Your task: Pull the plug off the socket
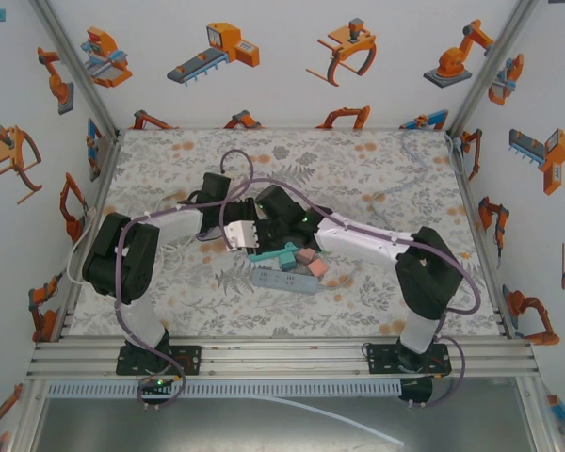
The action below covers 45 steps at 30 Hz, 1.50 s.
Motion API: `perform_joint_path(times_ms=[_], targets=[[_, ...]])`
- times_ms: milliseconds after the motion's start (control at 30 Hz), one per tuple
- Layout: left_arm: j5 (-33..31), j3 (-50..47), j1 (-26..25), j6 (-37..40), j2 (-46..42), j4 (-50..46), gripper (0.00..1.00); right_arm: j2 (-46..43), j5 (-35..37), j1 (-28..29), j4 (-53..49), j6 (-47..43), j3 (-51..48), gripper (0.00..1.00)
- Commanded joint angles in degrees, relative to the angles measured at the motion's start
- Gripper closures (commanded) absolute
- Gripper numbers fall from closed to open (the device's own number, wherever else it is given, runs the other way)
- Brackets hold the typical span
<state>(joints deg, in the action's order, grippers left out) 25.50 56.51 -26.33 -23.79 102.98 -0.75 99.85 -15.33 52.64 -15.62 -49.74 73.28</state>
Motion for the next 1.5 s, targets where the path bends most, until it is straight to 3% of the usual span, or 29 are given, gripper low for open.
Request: perform_joint_path(times_ms=[0, 200, 367, 467, 633, 733, 1000, 1133, 1233, 1467], targets=[[-13.19, -4.0, -0.57, 4.02, 5.17, -13.86, 0.66, -6.94, -0.36, -0.49, 4.05, 5.29, -2.61, 0.98], [-11.62, 1.37, -0.57, 4.19, 0.58, -15.31, 0.45, -21.01, 0.97, -4.49, 9.03, 25.21, -11.18, 0.99], [-11.35, 5.99, -0.57, 4.28, -3.85, -16.85, 0.35, -30.66, -1.32, -14.47, 9.82, 53.22, -17.27, 0.98], [-10.14, 7.59, -0.64, 4.16, -7.58, -17.59, 0.3, -34.18, -2.06, -21.23, 7.76, 67.78, -20.59, 0.99], [-8.35, 4.92, -3.24, 4.79, -18.66, -15.37, 0.24, -37.0, -3.05, -28.84, 4.92, 83.33, -27.99, 0.96], [-8.02, 0.71, -6.76, 5.09, -27.14, -11.85, 0.14, -36.49, -3.77, -31.61, 5.98, 90.17, -33.37, 0.96], [-12.47, -6.41, -16.33, 7.31, -46.19, -16.88, 0.0, -31.87, -4.03, -33.22, 12.51, 93.61, -42.64, 0.95], [-18.13, -8.57, -17.7, 7.08, -52.66, -21.99, 0.03, -27.13, -4.33, -33.3, 17.09, 93.14, -43.38, 0.92], [-23.64, -9.72, -17.71, 6.05, -56.27, -24.21, 0.03, -23.39, -3.97, -33.31, 19.61, 93.15, -42.79, 0.87], [-38.72, -9.91, -17.23, 1.54, -59.28, -29.64, 0.03, -19.3, -2.47, -33.22, 20.5, 93.59, -42.07, 0.63]])
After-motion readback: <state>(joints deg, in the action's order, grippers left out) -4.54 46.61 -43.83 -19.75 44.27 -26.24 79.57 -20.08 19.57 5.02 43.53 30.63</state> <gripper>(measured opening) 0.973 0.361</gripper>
